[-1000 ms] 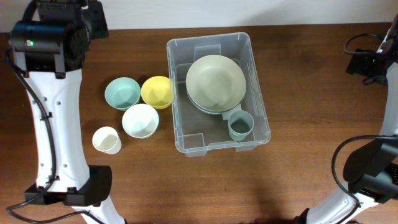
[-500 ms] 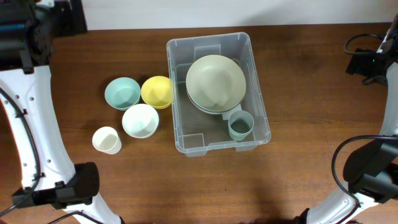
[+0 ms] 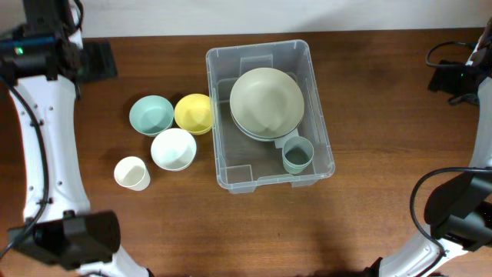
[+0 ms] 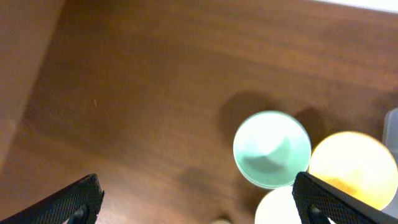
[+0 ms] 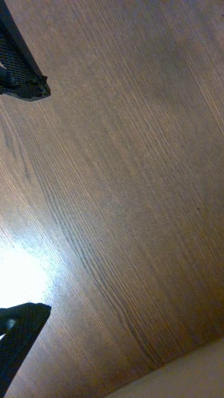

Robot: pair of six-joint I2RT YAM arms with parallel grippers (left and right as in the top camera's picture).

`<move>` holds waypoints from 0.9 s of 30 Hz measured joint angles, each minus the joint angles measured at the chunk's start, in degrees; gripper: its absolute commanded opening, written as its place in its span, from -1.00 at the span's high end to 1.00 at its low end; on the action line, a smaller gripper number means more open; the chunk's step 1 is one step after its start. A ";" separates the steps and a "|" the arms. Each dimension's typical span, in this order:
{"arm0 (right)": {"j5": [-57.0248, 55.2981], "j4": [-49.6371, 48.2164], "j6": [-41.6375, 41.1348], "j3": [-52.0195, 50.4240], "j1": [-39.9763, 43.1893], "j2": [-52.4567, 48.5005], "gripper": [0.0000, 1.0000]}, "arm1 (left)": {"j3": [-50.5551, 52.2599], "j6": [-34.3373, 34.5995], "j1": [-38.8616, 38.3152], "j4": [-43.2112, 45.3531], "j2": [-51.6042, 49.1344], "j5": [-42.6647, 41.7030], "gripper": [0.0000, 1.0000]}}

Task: Pack container
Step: 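Reach the left gripper to the small white cup and grasp it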

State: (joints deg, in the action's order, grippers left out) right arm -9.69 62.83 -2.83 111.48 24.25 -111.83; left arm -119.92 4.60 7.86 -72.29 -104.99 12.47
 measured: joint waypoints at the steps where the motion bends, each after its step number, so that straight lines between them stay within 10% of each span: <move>1: 0.02 0.02 -0.04 0.00 0.00 0.00 -0.97 | 3.87 1.29 0.00 1.38 2.01 0.02 -0.99; 15: -0.15 0.00 0.00 0.00 0.00 0.00 -0.98 | 59.45 17.03 1.99 18.93 32.46 -0.46 -0.99; 27: -0.17 0.00 0.00 0.00 0.00 0.00 -0.98 | 69.18 19.21 11.30 32.63 28.81 -10.93 -0.99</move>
State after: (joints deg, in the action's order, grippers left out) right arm -9.87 62.83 -2.83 111.48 24.25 -111.83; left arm -50.74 23.81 19.16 -39.66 -76.18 1.54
